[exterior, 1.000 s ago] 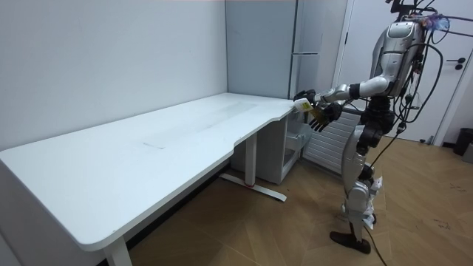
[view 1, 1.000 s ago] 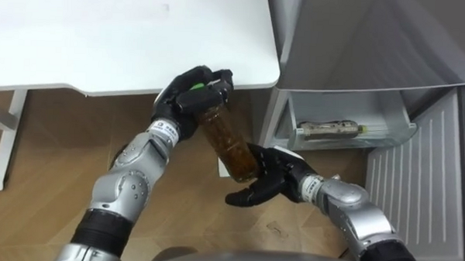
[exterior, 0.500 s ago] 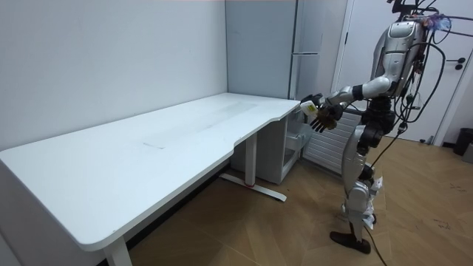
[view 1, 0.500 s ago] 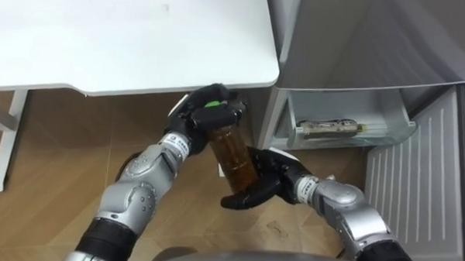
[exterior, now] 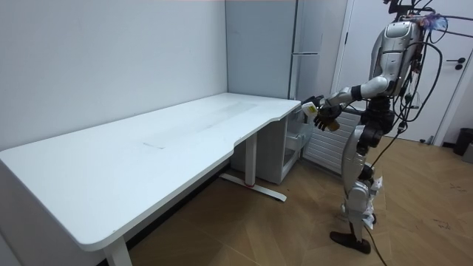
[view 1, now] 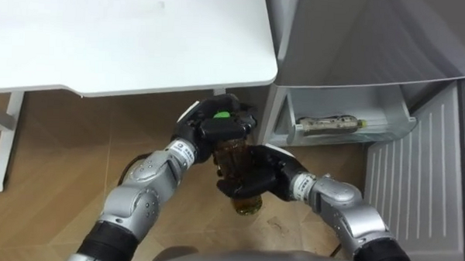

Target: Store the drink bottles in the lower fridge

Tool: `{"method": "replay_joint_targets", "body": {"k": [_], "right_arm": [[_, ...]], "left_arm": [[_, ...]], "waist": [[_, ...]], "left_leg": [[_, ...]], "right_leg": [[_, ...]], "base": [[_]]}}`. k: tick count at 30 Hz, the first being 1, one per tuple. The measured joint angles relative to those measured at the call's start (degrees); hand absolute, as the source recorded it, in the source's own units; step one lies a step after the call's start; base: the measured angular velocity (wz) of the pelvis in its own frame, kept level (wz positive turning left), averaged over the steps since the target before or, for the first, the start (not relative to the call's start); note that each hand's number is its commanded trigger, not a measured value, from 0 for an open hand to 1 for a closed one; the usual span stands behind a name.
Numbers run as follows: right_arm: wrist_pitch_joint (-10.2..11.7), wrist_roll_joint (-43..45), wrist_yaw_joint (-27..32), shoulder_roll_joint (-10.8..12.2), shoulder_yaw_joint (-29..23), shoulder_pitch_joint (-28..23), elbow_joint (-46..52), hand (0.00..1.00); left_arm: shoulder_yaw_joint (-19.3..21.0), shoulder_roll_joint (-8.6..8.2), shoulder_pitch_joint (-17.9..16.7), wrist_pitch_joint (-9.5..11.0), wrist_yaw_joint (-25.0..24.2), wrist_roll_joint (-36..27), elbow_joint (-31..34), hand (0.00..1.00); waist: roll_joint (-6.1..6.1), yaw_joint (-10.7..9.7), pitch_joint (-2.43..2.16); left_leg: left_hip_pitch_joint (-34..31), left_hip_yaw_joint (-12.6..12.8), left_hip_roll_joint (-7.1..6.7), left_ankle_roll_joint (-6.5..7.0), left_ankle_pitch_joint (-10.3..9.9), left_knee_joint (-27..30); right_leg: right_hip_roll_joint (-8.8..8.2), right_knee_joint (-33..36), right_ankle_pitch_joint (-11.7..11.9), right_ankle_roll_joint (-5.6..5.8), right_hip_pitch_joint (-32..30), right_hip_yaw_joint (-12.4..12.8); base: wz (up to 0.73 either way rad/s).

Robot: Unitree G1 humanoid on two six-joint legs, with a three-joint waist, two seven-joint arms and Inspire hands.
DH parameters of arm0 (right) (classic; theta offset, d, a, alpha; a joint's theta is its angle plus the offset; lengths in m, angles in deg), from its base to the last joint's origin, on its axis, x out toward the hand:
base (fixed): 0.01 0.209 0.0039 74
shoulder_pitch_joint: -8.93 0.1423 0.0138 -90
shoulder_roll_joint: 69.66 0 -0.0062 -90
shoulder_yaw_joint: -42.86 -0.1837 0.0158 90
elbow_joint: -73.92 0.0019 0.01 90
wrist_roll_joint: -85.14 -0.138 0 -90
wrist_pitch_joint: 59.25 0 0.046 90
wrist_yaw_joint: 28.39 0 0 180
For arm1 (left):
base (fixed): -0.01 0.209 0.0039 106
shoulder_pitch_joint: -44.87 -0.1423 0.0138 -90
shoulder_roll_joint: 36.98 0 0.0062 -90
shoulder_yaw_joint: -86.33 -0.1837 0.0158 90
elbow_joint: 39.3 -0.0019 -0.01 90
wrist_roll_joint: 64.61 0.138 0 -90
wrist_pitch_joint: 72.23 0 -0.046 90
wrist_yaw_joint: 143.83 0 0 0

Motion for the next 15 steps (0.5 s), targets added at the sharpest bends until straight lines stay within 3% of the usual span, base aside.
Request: {"method": "replay_joint_targets", "body": {"k": [9,10,11,12,13,15], "right_arm": [[0.4,-1.3,-0.3,-0.6,0.6,0.0,-0.3,1.0],[0.4,-1.4,-0.3,-0.6,0.6,0.0,-0.4,1.0],[0.4,-1.4,-0.2,-0.6,0.6,0.0,-0.4,1.0],[0.4,-1.4,0.0,-0.6,0.7,0.0,-0.4,1.0],[0.4,-1.4,0.1,-0.6,0.7,0.0,-0.5,1.0],[0.4,-1.4,0.1,-0.6,0.8,0.0,-0.5,1.0]], "left_arm": [[0.2,-0.52,0.0,0.0,0.0,-0.5,0.0,1.0],[0.2,-0.53,0.0,0.0,0.0,-0.5,0.0,0.64],[0.1,-0.55,0.0,0.0,0.0,-0.5,0.0,0.49],[0.1,-0.65,0.0,0.0,0.0,-0.6,0.0,0.07],[0.1,-0.78,0.0,0.0,0.0,-0.6,0.0,0.0],[0.1,-0.78,0.0,0.0,0.0,-0.6,0.0,0.0]], "waist": [[0.17,-0.1,-0.05],[0.18,-0.1,-0.05],[0.18,-0.1,-0.05],[0.18,0.0,-0.05],[0.19,0.0,-0.05],[0.2,-0.1,-0.04]], "left_leg": [[0.1,0.0,0.01,0.0,0.0,0.0],[0.1,0.0,0.01,0.0,0.0,0.0],[0.1,0.0,0.01,-0.01,0.0,0.0],[0.1,0.0,0.01,-0.01,0.0,0.1],[0.1,0.0,0.01,-0.01,0.0,0.1],[0.2,0.0,0.01,-0.01,0.0,0.1]], "right_leg": [[0.02,-0.1,0.0,0.0,0.1,0.0],[0.02,-0.1,0.0,-0.01,0.1,0.0],[0.02,-0.1,0.0,-0.01,0.1,0.0],[0.02,-0.1,0.0,-0.03,0.1,0.0],[0.02,-0.1,0.0,-0.04,0.2,0.0],[0.02,-0.1,0.0,-0.04,0.2,0.0]], "base": [[0.0],[0.0],[0.0],[0.0],[0.0],[0.0]]}}
